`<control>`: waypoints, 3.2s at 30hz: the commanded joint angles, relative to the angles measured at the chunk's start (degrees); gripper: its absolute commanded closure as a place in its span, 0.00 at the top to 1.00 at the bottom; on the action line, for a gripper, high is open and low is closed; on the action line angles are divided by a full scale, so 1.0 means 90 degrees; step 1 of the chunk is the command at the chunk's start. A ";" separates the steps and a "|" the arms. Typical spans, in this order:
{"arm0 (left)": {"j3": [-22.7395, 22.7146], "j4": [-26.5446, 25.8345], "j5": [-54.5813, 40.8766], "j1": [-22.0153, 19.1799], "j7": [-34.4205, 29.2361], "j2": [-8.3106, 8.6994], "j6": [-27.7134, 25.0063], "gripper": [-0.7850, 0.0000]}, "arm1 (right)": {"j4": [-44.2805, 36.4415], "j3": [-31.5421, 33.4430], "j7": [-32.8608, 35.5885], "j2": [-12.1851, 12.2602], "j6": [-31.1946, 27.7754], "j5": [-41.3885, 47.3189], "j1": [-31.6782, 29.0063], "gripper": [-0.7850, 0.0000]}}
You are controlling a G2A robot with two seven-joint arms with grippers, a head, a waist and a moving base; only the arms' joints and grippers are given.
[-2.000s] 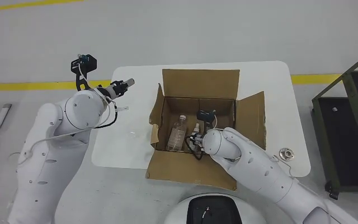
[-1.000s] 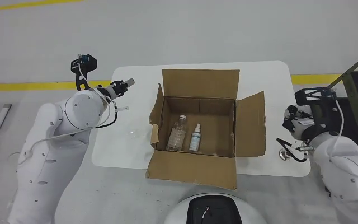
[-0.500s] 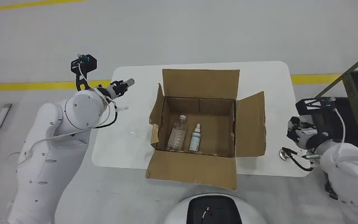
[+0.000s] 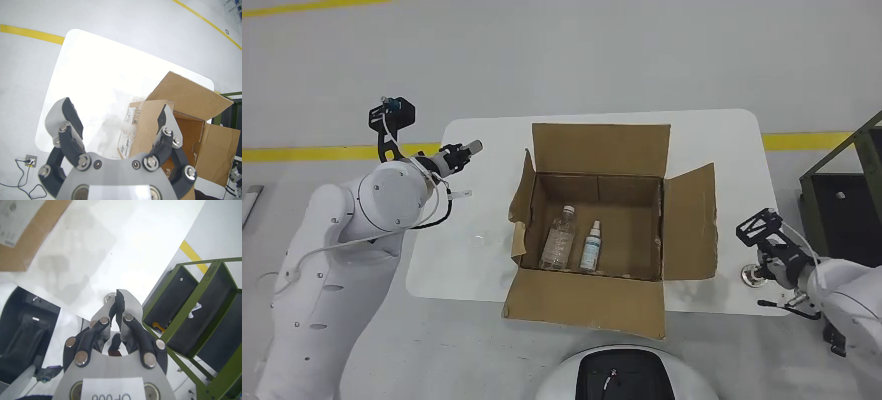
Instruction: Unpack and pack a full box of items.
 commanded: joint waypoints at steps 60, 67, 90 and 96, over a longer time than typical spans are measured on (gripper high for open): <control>0.0000 0.0000 0.0000 0.0000 0.0000 0.0000 0.0000 1.00 | 0.2409 -0.0779 -0.0683 0.0158 0.0529 -0.0212 0.0516 0.38; 0.0000 0.0000 0.0000 0.0000 0.0000 0.0000 0.0000 1.00 | 0.2411 -0.0793 -0.0666 0.0182 0.0549 -0.0185 0.0545 0.00; 0.0000 0.0000 0.0000 0.0000 0.0000 0.0000 0.0000 1.00 | 0.1178 0.1074 -0.1786 0.0069 0.2985 0.5724 0.1858 0.00; 0.0000 0.0000 0.0000 0.0000 0.0000 0.0000 0.0000 1.00 | 0.1112 0.0443 -0.1518 0.0084 0.2637 0.6548 0.2145 0.00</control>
